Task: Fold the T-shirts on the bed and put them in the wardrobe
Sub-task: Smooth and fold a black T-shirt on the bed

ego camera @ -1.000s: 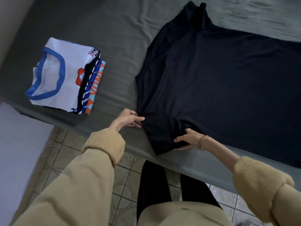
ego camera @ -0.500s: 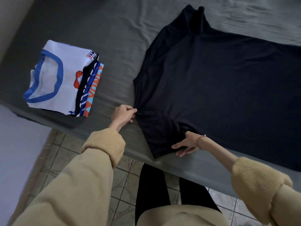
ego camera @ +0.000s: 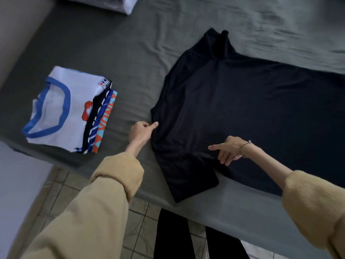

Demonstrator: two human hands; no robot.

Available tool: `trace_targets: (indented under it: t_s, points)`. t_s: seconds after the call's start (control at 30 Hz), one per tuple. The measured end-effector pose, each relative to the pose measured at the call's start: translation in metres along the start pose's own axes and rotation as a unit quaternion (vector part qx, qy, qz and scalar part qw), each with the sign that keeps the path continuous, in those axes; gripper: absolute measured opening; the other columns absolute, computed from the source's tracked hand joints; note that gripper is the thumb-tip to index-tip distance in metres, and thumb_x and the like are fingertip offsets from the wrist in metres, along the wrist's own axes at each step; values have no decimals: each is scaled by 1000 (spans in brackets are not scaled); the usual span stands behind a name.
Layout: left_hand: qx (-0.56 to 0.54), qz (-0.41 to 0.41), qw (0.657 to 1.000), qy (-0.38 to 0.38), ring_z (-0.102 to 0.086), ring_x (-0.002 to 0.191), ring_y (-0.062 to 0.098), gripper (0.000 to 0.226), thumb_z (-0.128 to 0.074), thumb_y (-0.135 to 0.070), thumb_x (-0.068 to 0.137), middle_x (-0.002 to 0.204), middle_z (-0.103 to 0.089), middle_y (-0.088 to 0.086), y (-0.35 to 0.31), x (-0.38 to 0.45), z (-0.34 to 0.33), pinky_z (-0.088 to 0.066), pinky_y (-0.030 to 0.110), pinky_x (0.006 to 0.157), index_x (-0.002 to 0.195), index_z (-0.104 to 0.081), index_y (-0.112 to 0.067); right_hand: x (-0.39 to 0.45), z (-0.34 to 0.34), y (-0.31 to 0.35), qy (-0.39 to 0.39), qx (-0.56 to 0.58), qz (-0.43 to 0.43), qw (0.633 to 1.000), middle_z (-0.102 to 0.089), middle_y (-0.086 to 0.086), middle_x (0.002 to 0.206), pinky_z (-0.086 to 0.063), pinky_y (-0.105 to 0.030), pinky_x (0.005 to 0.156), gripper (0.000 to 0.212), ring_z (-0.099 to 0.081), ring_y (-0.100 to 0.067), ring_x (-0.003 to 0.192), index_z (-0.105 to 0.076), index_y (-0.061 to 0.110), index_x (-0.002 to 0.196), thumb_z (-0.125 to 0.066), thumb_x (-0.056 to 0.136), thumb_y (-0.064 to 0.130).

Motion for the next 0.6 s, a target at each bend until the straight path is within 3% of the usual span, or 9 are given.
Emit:
trace_targets:
  t_s: [0.07, 0.13, 0.23, 0.3, 0.37, 0.47, 0.6]
  points:
    - [7, 1, 1000, 13, -65, 89, 26, 42, -64, -51, 83, 85, -68, 8, -8, 6, -3, -45, 30, 74, 88, -67, -9, 11, 16, 16, -76, -2, 72, 995, -71, -3, 71, -51, -23, 56, 28, -67, -14, 59, -66, 12, 72, -59, 88, 33]
    - [13, -9, 1000, 23, -63, 90, 27, 42, -65, -48, 83, 86, -66, 10, -18, 13, -4, -42, 30, 71, 89, -66, -6, 21, 33, 37, -174, -14, 137, 975, -70, -3, 76, -57, -31, 65, 15, -69, -21, 68, -62, 16, 70, -57, 85, 18]
    - [22, -22, 999, 19, -63, 95, 27, 25, -64, -33, 88, 92, -66, 10, -25, 22, -3, -42, 29, 75, 87, -65, -8, 28, 47, 75, -258, -42, 212, 942, -62, -4, 101, -54, -37, 76, 14, -63, -24, 88, -62, 18, 92, -56, 82, 8]
    - [9, -20, 1000, 20, -60, 93, 25, 16, -63, -25, 88, 95, -66, 9, -22, 26, -3, -43, 29, 78, 86, -65, -9, 29, 47, 98, -272, -109, 255, 922, -50, -5, 117, -49, -39, 84, 31, -52, -23, 107, -56, 15, 115, -56, 85, 10]
    - [-11, -10, 1000, 18, -59, 81, 26, 20, -63, -22, 86, 79, -63, 6, -18, 31, -1, -49, 35, 77, 69, -56, -14, 33, 48, 117, -281, -166, 271, 905, -39, -5, 132, -46, -37, 85, 42, -39, -23, 121, -46, 15, 129, -56, 87, 13]
    - [-5, -5, 1000, 19, -63, 76, 29, 28, -64, -32, 83, 71, -62, 5, -19, 36, 1, -54, 39, 74, 63, -53, -15, 40, 49, 129, -290, -208, 273, 894, -29, -4, 142, -41, -37, 90, 47, -32, -22, 128, -42, 17, 132, -56, 87, 16]
    - [43, -45, 998, -6, -59, 80, 23, 40, -59, -52, 85, 78, -63, 2, -41, 40, 6, -39, 30, 66, 70, -57, -15, 44, 58, 132, -317, -185, 282, 887, -32, -3, 139, -36, -38, 93, 40, -34, -21, 124, -47, 16, 127, -54, 87, 13]
Point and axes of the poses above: each hand's wrist, its own x-axis towards the middle knuckle, its own z-axis out of the back of the hand, y = z × x, the point moved 6 cm from there along x, towards the middle knuckle
